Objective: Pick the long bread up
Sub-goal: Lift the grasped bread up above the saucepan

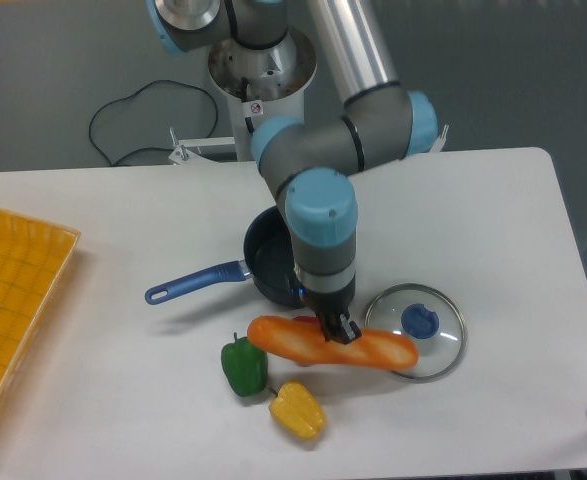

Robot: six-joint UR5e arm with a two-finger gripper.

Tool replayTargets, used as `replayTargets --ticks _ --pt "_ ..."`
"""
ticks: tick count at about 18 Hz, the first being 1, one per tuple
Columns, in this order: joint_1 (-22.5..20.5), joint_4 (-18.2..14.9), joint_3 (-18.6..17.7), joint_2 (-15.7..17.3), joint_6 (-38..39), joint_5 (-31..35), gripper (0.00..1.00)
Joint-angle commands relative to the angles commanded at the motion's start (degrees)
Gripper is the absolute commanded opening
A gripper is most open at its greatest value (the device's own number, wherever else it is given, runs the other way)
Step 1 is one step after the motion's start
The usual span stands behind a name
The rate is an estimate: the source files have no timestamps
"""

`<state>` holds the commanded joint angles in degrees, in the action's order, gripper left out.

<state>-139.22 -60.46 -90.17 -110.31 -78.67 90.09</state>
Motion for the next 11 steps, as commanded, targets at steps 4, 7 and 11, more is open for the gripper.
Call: replayTargets --ticks 4,7,11 --pt "-0.09 -1.94 -1.75 4.22 4.05 -5.7 0.07" --pt "0.17 -2.73 -3.86 6.33 4.41 -6.33 0.1" --pt "0.44 -5.36 -5.89 8.88 4.41 -6.33 0.1"
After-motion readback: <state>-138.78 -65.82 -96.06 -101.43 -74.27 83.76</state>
